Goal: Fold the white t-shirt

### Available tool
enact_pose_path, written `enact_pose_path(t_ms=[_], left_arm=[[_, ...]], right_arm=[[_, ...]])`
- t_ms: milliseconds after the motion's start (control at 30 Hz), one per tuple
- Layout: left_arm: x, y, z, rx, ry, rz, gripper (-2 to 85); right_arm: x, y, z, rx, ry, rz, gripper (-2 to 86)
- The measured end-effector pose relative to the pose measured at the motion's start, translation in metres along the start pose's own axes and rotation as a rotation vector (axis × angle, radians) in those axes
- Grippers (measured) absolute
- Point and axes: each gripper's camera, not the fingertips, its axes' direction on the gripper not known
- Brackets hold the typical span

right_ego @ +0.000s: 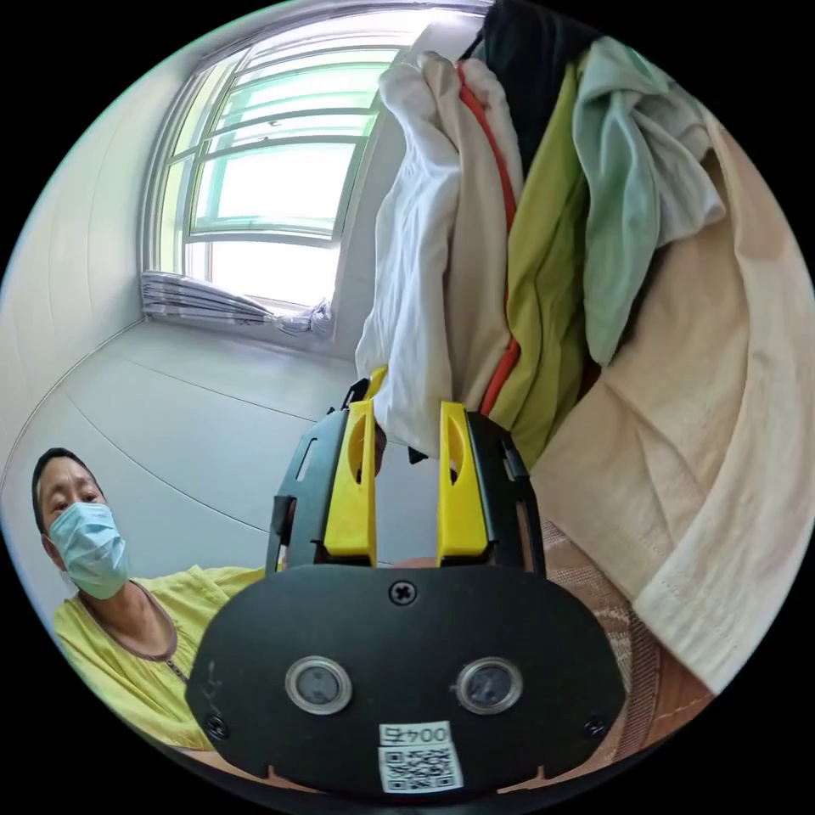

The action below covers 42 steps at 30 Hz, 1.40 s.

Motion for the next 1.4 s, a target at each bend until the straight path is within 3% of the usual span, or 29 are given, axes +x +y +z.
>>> enact_pose_path(t_ms=[167,400,733,967,1067,1267,1400], left_arm=[[0.003,-0.005,-0.013,0.003,-0.002,-0.009,2.0],[0.003,-0.009,-0.024,0.002,0.006,-0.011,2.2],[0.001,-0.002,-0.018,0.006,-0.009,-0.009,3.0],[0.008,0.014,0.007,-0.047,-0.138,0.157,5.1],[-0.006,0.023,0.017,-0.041,-0.113,0.156,5.3],[-0.014,0.047,0.021,0.033,-0.091,0.2,4.4],[-0.012,0.081,0.012,0.163,-0.206,0.201,3.5]], right_arm=[[-0.009,-0.001,0.011,0.041,0.065,-0.002,11.7],[-0.034,-0.017,0.05,-0.08,0.147,-0.107,10.8],[-0.033,-0.033,0.082,-0.113,0.144,-0.029,5.3],[-0.133,-0.028,0.082,-0.131,0.476,-0.195,1.7],[-0.124,-0.026,0.102,-0.152,0.548,-0.14,1.5],[-0.082,-0.021,0.136,-0.119,0.564,-0.031,1.9],[-0.083,-0.016,0.151,-0.142,0.582,-0.053,2.6]])
